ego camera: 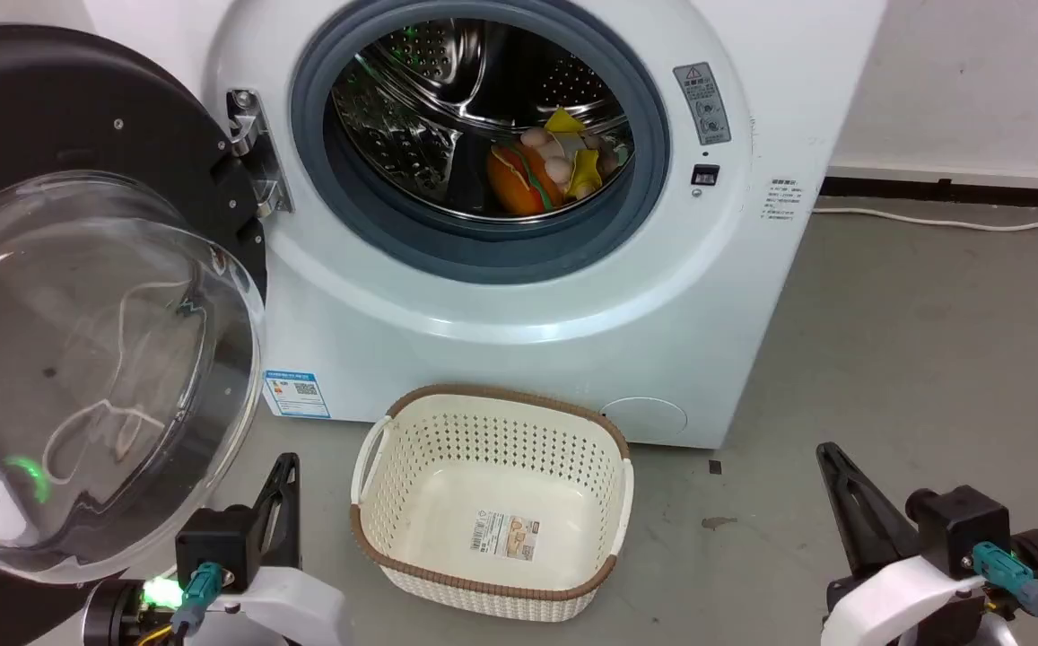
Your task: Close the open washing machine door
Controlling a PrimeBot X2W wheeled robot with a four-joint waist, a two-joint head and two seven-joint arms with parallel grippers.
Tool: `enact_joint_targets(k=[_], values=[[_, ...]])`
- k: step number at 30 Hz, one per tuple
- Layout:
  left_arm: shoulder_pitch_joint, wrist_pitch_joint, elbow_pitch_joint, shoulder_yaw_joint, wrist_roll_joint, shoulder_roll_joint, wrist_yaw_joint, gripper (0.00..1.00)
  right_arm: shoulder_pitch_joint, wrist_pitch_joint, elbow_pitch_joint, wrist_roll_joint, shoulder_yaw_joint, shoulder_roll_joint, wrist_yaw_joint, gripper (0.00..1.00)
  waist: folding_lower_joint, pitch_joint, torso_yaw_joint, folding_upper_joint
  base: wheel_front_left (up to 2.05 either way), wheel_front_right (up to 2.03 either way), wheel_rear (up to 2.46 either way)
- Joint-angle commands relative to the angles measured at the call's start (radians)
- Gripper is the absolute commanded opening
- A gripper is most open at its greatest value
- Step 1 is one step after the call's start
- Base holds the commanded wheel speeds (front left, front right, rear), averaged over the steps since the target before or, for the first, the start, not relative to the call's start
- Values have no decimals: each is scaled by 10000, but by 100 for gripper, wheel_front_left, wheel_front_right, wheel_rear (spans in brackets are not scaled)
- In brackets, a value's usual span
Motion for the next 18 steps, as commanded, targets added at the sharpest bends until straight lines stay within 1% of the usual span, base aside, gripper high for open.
enact_joint_targets(k=[1, 18], values=[[-144, 3, -41, 3, 26, 1, 28, 0, -15, 3, -45, -60, -1, 49, 8, 0, 0, 0, 0, -1, 0, 0, 0], [-144, 3, -41, 3, 26, 1, 28, 0, -15, 3, -45, -60, -1, 49, 8, 0, 0, 0, 0, -1, 0, 0, 0]])
